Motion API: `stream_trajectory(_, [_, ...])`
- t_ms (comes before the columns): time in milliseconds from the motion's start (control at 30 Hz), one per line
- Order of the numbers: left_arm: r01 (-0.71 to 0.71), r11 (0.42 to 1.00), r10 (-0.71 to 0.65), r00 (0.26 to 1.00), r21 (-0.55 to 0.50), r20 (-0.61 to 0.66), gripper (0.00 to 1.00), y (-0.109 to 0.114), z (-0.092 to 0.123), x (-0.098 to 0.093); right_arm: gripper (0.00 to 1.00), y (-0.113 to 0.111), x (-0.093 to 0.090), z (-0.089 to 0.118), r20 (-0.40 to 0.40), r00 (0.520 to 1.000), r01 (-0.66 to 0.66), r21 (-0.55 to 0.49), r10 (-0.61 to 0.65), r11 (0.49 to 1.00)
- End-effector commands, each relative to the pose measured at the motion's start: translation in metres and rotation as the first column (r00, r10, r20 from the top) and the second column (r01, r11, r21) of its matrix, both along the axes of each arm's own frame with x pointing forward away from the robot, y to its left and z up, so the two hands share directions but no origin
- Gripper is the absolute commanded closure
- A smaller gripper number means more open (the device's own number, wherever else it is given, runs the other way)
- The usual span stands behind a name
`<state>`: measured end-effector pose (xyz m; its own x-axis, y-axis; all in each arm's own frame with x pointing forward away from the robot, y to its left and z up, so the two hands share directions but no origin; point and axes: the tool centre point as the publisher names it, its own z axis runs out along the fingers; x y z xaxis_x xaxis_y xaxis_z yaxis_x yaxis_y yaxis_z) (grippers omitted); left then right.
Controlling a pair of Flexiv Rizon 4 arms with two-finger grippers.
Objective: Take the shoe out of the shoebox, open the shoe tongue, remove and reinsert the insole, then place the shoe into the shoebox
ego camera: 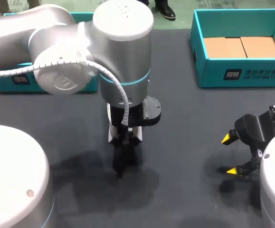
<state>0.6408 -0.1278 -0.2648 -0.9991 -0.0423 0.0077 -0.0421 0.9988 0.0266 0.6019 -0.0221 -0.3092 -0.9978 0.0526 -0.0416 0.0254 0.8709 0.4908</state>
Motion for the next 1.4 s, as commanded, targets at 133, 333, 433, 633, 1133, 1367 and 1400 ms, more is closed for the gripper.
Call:
stream_trajectory(133, [0.02,1.0,-0.021,0.999,-0.022,-0.04,1.0,0.031,0.031,0.026,0.0,0.0,-0.003,0.001,0.003,1.0,0.002,-0.001,-0.002,1.0])
stream_trajectory(333, [0.02,1.0,-0.021,0.999,-0.022,-0.04,1.0,0.031,0.031,0.026,0.0,0.0,-0.003,0.001,0.003,1.0,0.002,-0.001,-0.002,1.0])
stream_trajectory(433, [0.02,1.0,-0.021,0.999,-0.022,-0.04,1.0,0.031,0.031,0.026,0.0,0.0,-0.003,0.001,0.003,1.0,0.002,-0.001,-0.002,1.0])
stream_trajectory(633, [0.02,1.0,-0.021,0.999,-0.022,-0.04,1.0,0.031,0.031,0.026,0.0,0.0,-0.003,0.001,0.003,1.0,0.002,-0.001,-0.002,1.0])
stream_trajectory(1133, [0.035,0.999,-0.036,0.999,-0.019,-0.033,1.0,0.09,0.067,0.072,0.0,0.0,-0.003,0.001,0.003,1.0,0.002,-0.001,-0.002,1.0])
stream_trajectory(1367, [0.081,0.997,-0.081,0.996,-0.003,-0.046,1.0,0.111,0.086,0.099,0.0,0.0,-0.003,0.001,0.003,1.0,0.002,-0.001,-0.002,1.0])
stream_trajectory(1400, [0.069,0.998,-0.069,0.997,0.003,-0.037,1.0,0.114,0.089,0.103,0.0,0.0,-0.003,0.001,0.003,1.0,0.002,-0.001,-0.002,1.0])
